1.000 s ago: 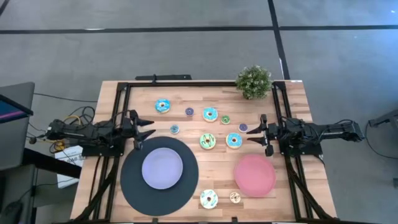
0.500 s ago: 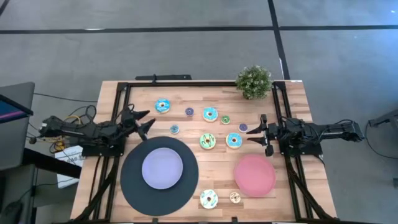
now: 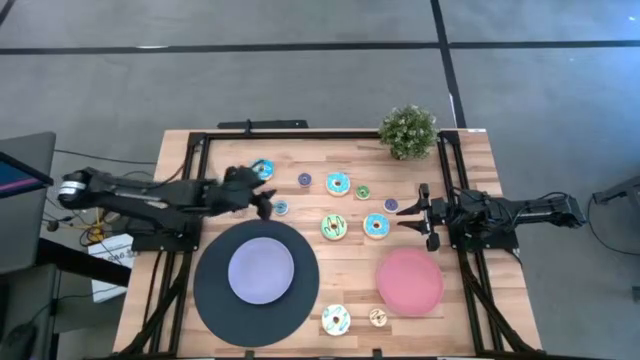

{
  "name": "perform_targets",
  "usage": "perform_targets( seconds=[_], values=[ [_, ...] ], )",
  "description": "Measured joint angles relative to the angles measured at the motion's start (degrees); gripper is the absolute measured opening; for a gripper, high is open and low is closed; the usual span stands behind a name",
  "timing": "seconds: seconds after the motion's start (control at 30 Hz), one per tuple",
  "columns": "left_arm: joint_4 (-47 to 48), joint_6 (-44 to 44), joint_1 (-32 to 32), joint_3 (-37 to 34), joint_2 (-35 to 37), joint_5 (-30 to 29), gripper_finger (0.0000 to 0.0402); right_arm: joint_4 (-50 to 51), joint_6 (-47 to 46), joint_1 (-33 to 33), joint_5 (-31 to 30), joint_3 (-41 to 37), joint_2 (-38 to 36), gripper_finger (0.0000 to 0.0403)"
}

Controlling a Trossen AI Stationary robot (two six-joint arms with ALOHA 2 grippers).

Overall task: Pick & Place donuts
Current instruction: Put the small blue donut on the purple plate

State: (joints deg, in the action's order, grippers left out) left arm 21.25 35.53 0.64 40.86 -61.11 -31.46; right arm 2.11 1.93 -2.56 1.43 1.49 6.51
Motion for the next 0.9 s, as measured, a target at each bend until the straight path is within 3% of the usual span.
perform_targets(
  seconds=[0.13,0.43,0.63,0.9],
  values=[
    [11.3,2.3,2.4,9.7,-12.2,3.8,0.0195,0.0,0.0,0.0,0.0,0.0,0.0,0.0108],
    [18.3,-0.8,6.5,21.6,-31.4,11.1,0.0234,0.0,0.0,0.0,0.0,0.0,0.0,0.0108],
    [19.3,-1.9,9.1,22.7,-37.4,14.2,0.0284,0.0,0.0,0.0,0.0,0.0,0.0,0.0108],
    [19.2,-2.2,10.8,22.8,-38.3,20.4,0.0339,0.0,0.0,0.0,0.0,0.0,0.0,0.0108]
  ],
)
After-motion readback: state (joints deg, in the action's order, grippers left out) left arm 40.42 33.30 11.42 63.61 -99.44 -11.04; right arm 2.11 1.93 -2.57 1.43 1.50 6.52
